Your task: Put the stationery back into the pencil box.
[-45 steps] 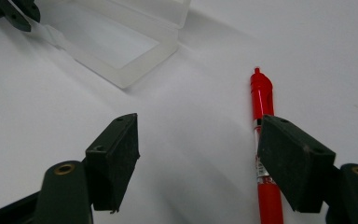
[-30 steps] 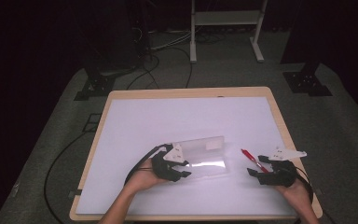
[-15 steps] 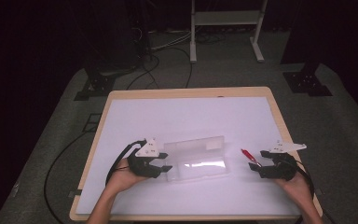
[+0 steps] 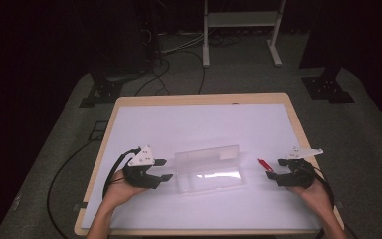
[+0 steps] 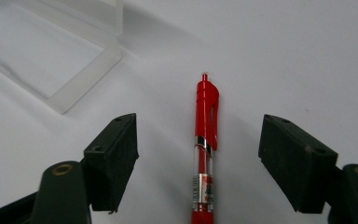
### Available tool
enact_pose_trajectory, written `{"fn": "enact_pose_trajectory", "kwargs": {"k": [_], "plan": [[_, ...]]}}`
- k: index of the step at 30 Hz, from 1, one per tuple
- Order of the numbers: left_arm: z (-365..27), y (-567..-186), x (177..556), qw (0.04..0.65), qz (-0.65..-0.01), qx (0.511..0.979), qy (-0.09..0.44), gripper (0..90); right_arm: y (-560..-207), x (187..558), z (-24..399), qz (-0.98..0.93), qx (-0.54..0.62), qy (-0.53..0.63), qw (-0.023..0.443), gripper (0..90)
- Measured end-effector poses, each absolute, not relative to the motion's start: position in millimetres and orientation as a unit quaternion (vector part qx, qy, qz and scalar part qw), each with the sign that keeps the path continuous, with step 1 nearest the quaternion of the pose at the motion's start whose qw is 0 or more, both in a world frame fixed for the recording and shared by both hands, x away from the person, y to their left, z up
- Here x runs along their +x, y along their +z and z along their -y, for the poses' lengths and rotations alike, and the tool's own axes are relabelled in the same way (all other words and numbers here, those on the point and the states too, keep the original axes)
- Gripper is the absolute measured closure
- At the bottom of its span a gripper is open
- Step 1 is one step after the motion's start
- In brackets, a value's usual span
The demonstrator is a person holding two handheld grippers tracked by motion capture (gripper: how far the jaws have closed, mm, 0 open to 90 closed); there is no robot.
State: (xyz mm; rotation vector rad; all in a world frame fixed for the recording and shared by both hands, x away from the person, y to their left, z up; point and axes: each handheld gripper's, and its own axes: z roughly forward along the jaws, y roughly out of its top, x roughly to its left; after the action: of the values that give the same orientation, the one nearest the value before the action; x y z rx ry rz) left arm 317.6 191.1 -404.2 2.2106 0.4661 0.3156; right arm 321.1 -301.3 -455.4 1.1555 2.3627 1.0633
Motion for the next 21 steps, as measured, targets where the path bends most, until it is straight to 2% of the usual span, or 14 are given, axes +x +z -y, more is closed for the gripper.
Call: {"fn": "enact_pose_trajectory", "kwargs": {"k": [7,8,11,14,21], "plan": [[-197.2,-407.2,315.6,0.414,-0.197,0.879,0.131,41.0,-459.7,324.0,301.7,-0.824,0.411,0.357,0.157,33.7],[-199.1,-409.1,315.3,0.413,-0.202,0.878,0.131,40.7,-460.2,324.5,300.9,-0.826,0.409,0.353,0.161,40.4],[-201.1,-410.7,315.1,0.411,-0.204,0.878,0.133,40.3,-460.4,324.5,300.0,-0.826,0.410,0.349,0.167,44.0],[-204.8,-412.1,314.6,0.412,-0.210,0.876,0.135,39.6,-461.8,324.9,299.4,-0.828,0.411,0.343,0.166,54.7],[-213.5,-417.8,315.3,0.409,-0.229,0.873,0.134,36.1,-464.7,324.6,297.0,-0.838,0.406,0.330,0.158,65.7]]}}
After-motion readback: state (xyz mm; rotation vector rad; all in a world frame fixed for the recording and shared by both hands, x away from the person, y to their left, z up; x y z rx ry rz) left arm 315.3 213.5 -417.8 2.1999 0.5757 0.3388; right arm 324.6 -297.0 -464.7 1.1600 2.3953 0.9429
